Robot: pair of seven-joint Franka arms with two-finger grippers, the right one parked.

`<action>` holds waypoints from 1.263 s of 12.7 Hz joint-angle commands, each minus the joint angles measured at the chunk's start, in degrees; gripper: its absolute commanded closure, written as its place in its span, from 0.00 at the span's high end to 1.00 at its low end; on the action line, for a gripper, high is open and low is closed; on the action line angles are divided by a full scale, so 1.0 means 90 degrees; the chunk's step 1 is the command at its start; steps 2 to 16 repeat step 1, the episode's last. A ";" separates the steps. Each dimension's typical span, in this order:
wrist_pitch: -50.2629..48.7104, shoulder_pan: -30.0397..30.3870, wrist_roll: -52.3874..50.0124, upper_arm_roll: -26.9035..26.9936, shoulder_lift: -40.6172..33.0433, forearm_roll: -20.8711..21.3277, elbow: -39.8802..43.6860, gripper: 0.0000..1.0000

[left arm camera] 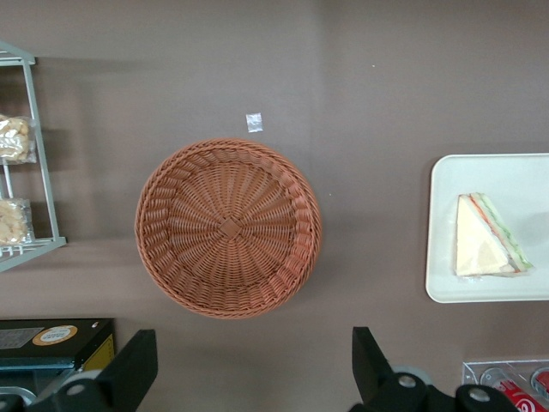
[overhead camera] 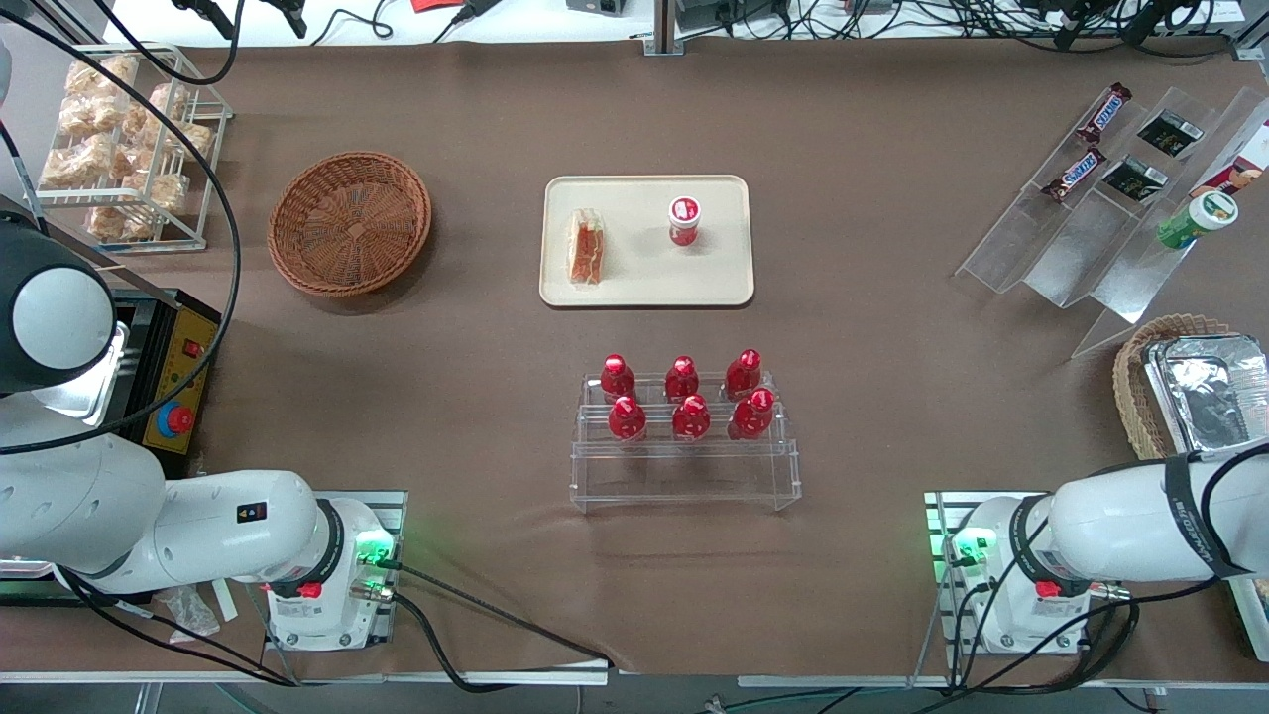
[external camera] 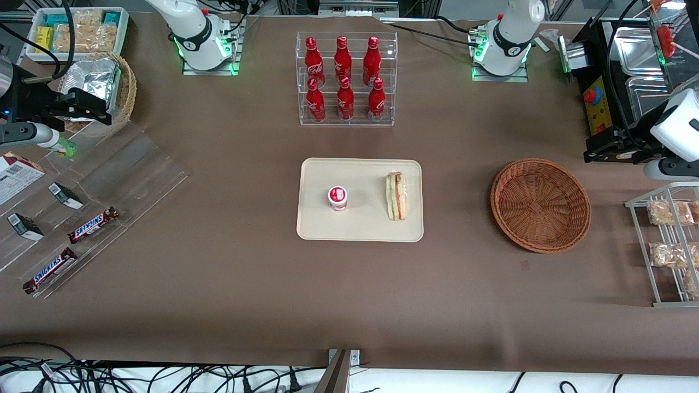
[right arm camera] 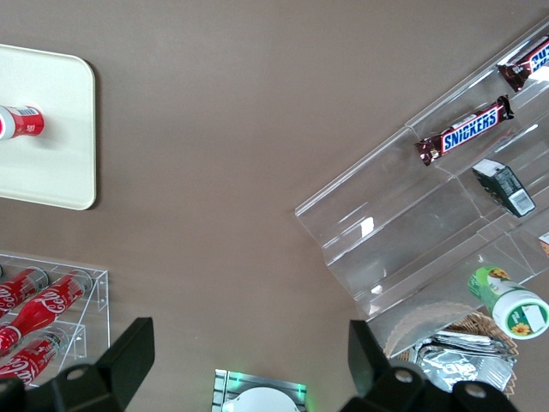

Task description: Place sandwich from basket to tray

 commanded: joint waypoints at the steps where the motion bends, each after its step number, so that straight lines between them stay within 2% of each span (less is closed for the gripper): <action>1: -0.0058 -0.0021 0.0202 0.0053 -0.0082 -0.0168 -0.0132 1.00; 16: -0.0058 -0.0021 0.0202 0.0053 -0.0082 -0.0168 -0.0132 1.00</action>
